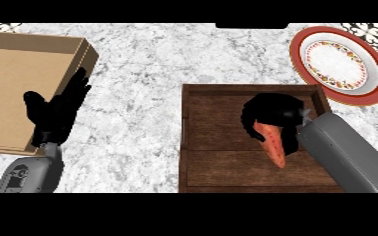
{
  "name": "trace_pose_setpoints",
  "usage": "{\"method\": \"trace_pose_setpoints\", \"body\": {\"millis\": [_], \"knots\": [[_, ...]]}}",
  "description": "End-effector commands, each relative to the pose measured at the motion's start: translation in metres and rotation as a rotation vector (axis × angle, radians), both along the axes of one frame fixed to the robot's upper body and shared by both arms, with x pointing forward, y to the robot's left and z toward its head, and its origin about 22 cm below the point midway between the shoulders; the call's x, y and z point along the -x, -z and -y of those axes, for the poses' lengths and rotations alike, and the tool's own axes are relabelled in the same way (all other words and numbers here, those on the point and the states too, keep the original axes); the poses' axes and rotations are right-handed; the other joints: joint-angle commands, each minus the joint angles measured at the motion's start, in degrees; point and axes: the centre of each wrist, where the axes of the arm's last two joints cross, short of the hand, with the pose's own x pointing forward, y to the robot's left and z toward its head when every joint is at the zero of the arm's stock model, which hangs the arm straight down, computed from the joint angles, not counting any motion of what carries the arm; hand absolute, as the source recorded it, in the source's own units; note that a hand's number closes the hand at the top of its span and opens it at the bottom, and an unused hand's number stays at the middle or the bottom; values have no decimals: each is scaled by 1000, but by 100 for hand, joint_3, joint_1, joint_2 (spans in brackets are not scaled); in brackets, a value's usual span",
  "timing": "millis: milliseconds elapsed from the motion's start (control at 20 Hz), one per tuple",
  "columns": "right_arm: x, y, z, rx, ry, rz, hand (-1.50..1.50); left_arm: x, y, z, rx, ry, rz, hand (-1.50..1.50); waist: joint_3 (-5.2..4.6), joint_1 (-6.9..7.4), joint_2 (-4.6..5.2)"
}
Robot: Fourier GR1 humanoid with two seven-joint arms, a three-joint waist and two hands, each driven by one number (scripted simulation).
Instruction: Pick the sweet potato from the tray and place it in the plate
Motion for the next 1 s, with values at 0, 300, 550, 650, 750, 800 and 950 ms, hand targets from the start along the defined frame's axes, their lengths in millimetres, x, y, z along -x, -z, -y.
{"method": "trace_pose_setpoints", "body": {"millis": [0,300,550,650,750,800,950], "knots": [[-21,6,11,-61,358,-47,150,7,7,-1,-1,-10,-1,0,67,79,81],[-50,-17,41,-43,1049,137,150,3,1,2,-6,27,10,0,57,118,115],[-72,-68,18,-208,1406,494,150,5,5,1,-4,31,-3,0,60,226,80],[-79,-93,11,-237,1500,648,150,5,4,3,-9,26,4,0,55,235,56],[-84,-98,3,-249,1607,751,150,3,6,12,-2,38,1,0,54,222,95],[-85,-97,-9,-241,1636,791,150,2,10,13,-14,28,7,0,51,185,95],[-96,-104,-14,-239,1765,845,150,-13,-8,17,6,16,20,0,64,173,118]]}}
